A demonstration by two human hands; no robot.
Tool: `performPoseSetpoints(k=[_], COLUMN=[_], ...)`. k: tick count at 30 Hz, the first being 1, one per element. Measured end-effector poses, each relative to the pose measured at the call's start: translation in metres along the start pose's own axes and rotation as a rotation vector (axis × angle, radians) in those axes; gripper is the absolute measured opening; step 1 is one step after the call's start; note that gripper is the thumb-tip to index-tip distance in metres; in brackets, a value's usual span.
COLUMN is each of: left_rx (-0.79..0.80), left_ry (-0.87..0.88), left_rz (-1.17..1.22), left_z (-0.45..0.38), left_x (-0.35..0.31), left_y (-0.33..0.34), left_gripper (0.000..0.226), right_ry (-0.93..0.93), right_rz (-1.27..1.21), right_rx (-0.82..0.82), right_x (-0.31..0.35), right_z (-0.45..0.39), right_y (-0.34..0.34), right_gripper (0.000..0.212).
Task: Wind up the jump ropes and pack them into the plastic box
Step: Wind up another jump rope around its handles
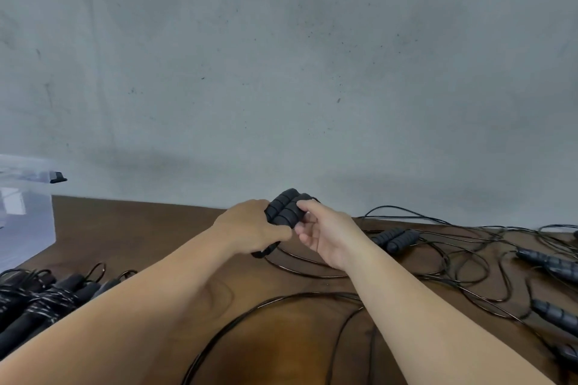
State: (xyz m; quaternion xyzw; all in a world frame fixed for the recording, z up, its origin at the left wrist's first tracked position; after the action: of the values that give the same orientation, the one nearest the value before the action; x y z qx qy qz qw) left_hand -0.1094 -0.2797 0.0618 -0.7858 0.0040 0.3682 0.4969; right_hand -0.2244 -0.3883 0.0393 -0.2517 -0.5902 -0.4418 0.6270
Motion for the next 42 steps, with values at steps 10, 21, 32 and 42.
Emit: performPoseSetpoints(k=[10,21,32,42], left_rx=[0.051,-0.106,-0.354,-0.003], left_ry=[0.078,0.203,0.073,-0.083], left_rz=[0.362,0.231,-0.164,0.651], left_z=[0.011,-0.010,-0.021,-0.012], left_x=[-0.005,-0.075,-0.111,-0.074], left_y=[-0.024,-0.129,-0.141,-0.114], left_gripper=[0.041,0.042,0.028,0.019], right_ry=[-0.126,-0.447,-0.407,-0.585], right_rz=[0.044,0.068,0.052,0.369], right_rx=[0.003,0.036,0.074,-0.267], right_x=[0.031,0.160,0.178,0.134], right_z=[0.017,0.040,0.029,-0.026], right_y=[0.012,0.049,0.055,0.001], right_gripper=[0.028,0.020,0.024,0.043])
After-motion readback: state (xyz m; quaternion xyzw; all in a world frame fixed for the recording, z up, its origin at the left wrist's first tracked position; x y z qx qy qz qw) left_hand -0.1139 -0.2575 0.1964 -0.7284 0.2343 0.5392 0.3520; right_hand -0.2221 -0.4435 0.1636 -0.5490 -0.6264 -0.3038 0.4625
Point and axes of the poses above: each hand's wrist, its own z-axis away from the middle knuckle, its own y-axis out of the palm, x = y × z, the point moved 2 cm from there along -z, towards the middle knuckle, and after that the axes turned 11 degrees about -x, right-handed, at the moved point
